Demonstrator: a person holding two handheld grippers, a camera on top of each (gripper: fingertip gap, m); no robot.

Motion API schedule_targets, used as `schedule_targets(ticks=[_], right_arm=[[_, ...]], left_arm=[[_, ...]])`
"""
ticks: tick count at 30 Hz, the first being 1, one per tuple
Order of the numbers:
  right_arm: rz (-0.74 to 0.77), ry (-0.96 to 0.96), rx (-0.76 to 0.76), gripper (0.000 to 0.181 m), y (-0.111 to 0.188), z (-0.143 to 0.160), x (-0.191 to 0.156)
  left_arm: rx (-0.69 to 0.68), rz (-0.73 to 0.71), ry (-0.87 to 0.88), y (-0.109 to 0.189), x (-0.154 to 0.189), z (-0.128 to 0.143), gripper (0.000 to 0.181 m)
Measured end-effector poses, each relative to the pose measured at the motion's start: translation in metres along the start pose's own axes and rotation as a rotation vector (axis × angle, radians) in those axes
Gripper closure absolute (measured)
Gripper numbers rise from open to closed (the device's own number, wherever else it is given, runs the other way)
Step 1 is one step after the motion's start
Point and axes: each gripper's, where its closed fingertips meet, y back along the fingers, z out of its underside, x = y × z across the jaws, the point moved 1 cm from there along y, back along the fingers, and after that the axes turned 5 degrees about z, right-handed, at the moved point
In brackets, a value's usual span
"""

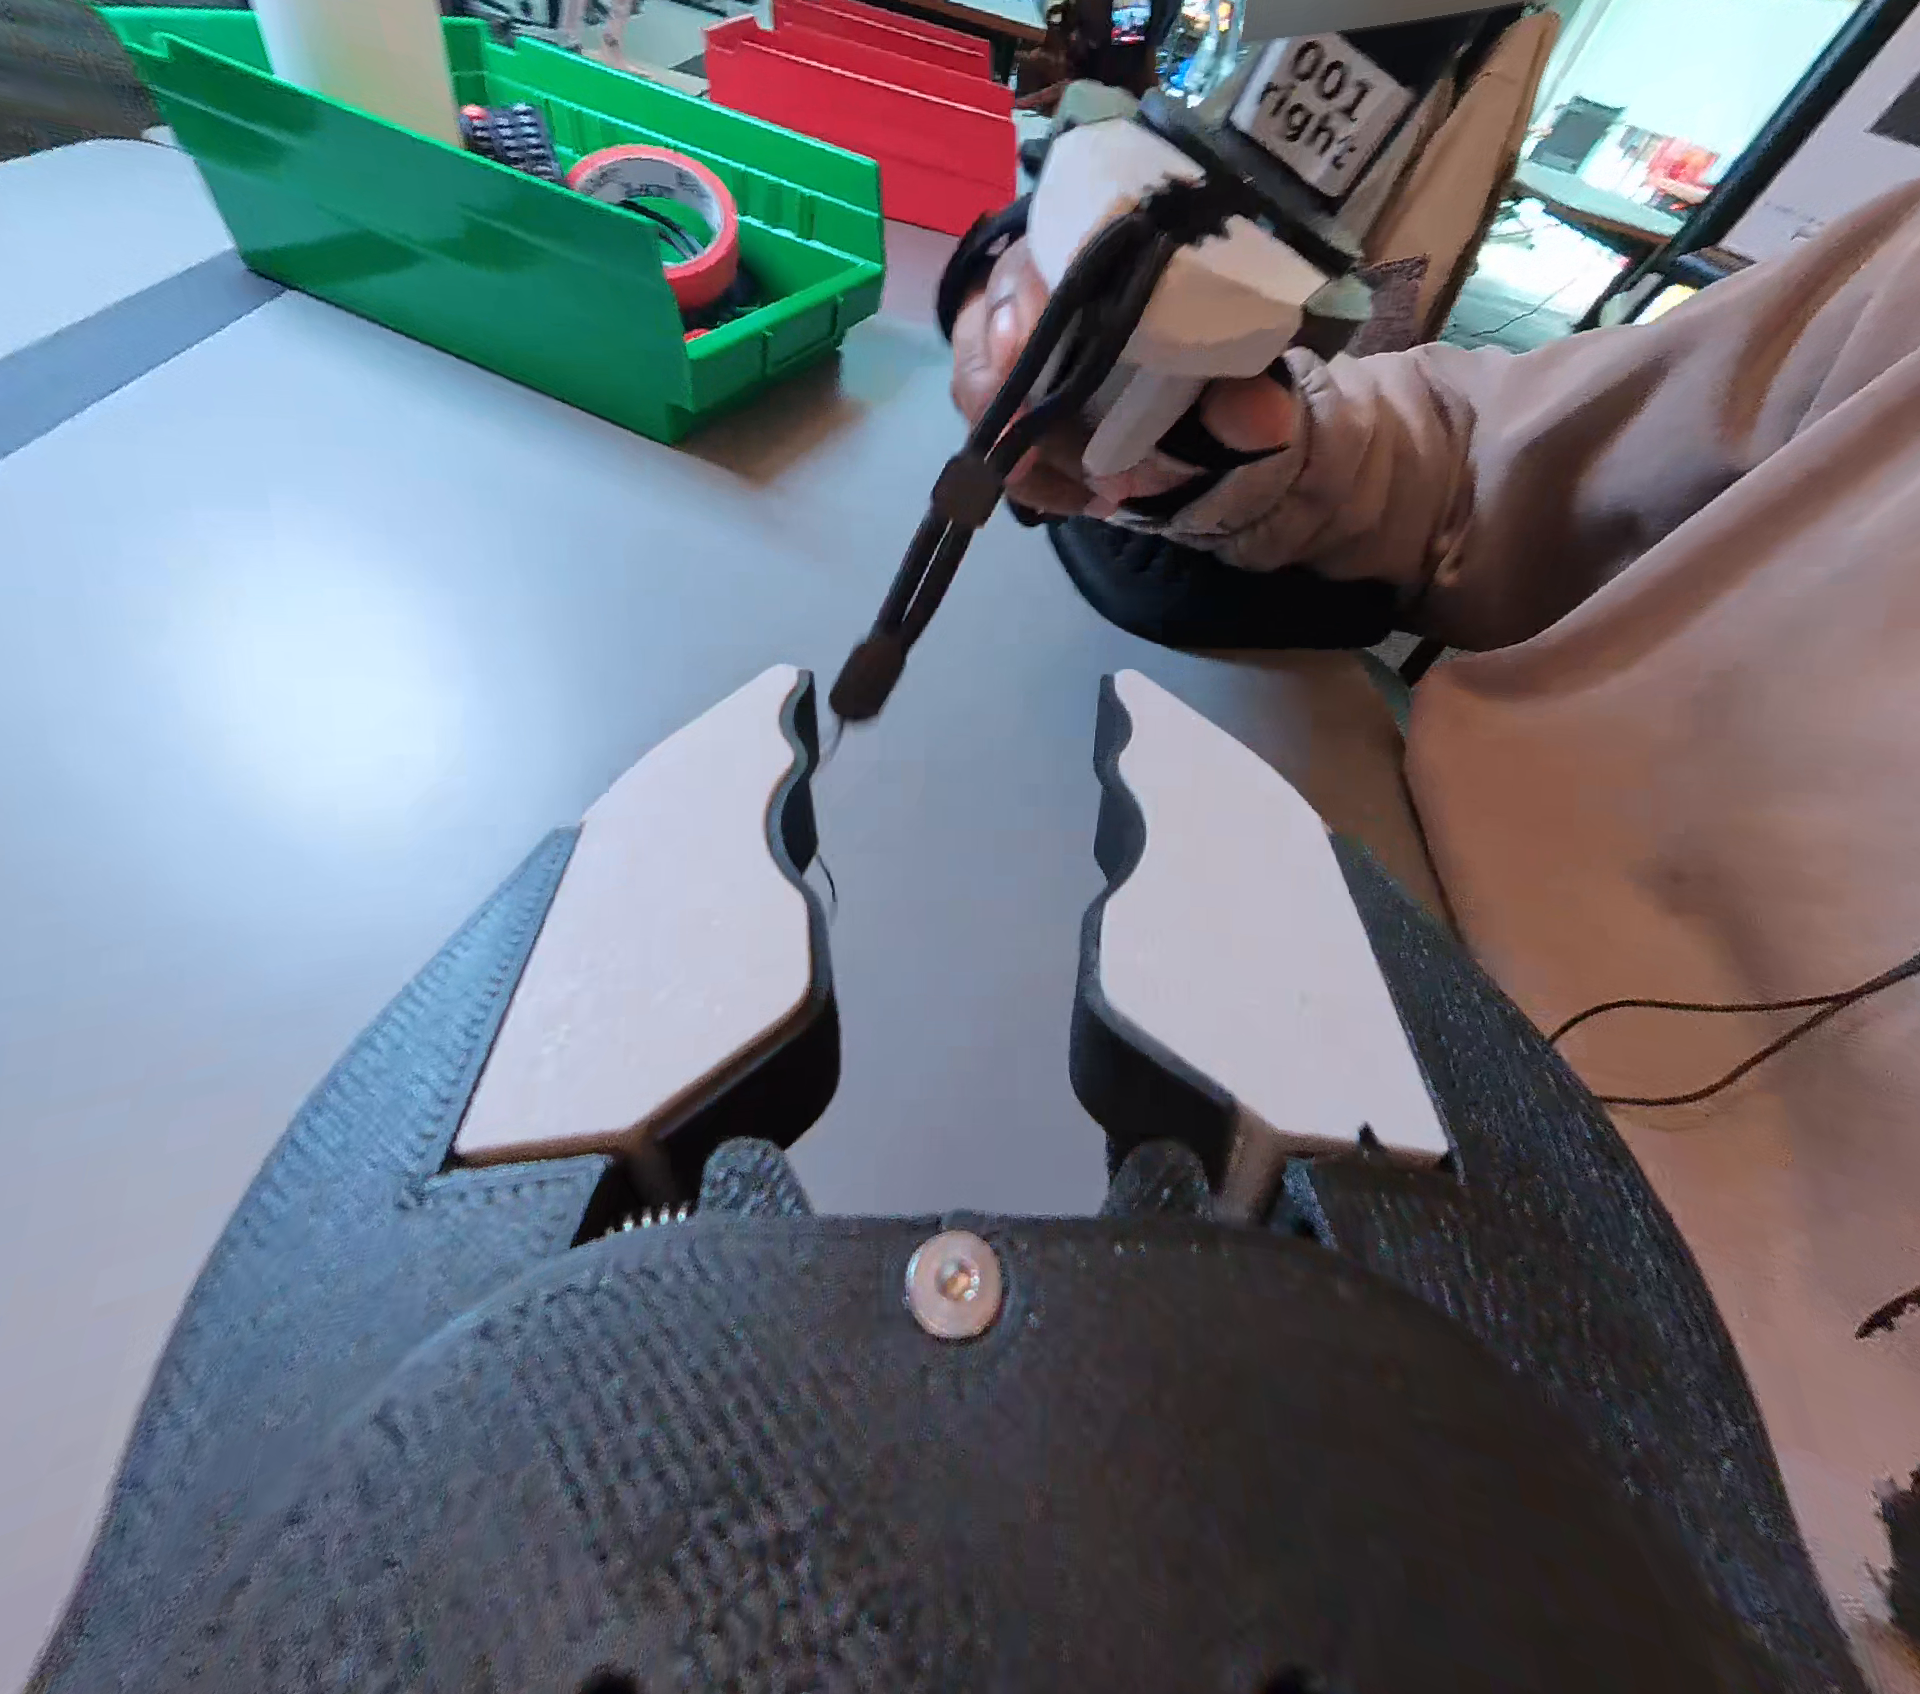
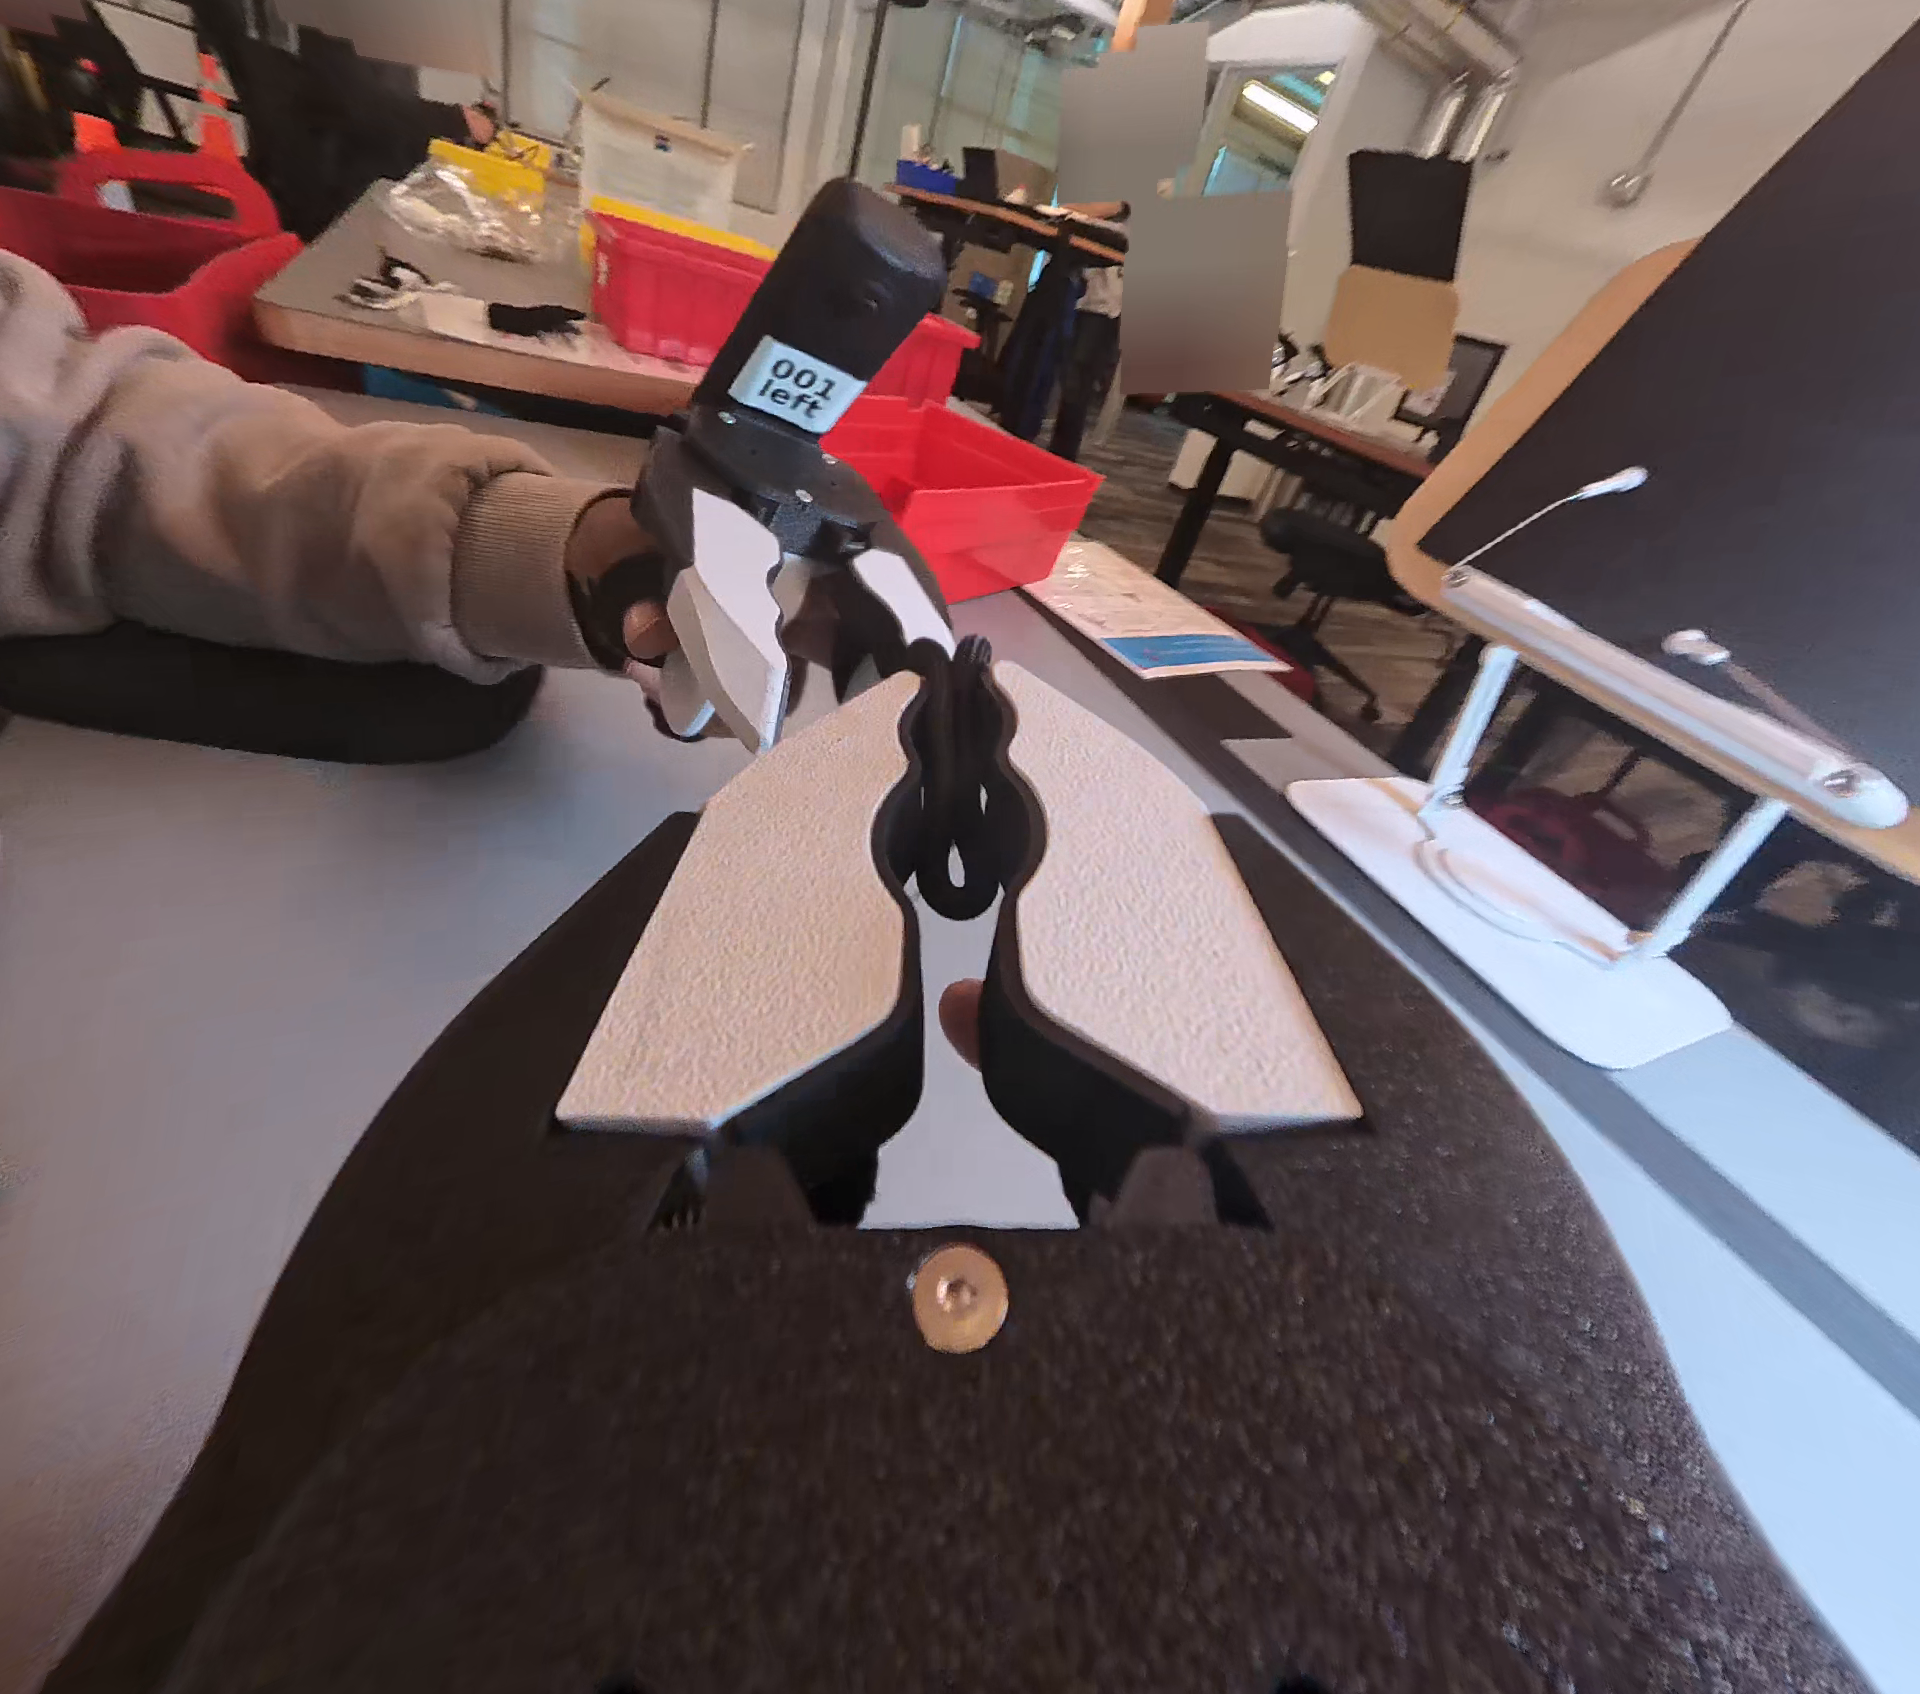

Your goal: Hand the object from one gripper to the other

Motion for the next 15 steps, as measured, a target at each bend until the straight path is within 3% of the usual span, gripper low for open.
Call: schedule_targets(ticks=[3,6,8,12,15], right_arm=[[0.083,0.128,0.019,0.176,0.003,-0.005,0.009],[0.158,0.256,0.036,0.175,0.004,-0.006,0.010],[0.209,0.406,0.046,0.175,0.003,-0.005,0.007],[0.242,0.771,0.092,0.175,-0.001,-0.003,-0.019],[0.204,0.982,0.092,0.175,-0.008,0.007,-0.039]], left_arm=[[0.035,-0.064,-0.031,0.016,-0.014,-0.007,0.132],[-0.015,-0.130,-0.005,0.016,-0.021,-0.002,0.143],[-0.001,-0.039,0.196,0.005,-0.013,0.003,0.144],[0.384,0.344,0.767,-0.004,0.001,-0.027,0.140],[0.506,0.336,0.895,-0.012,-0.009,-0.024,0.135]])
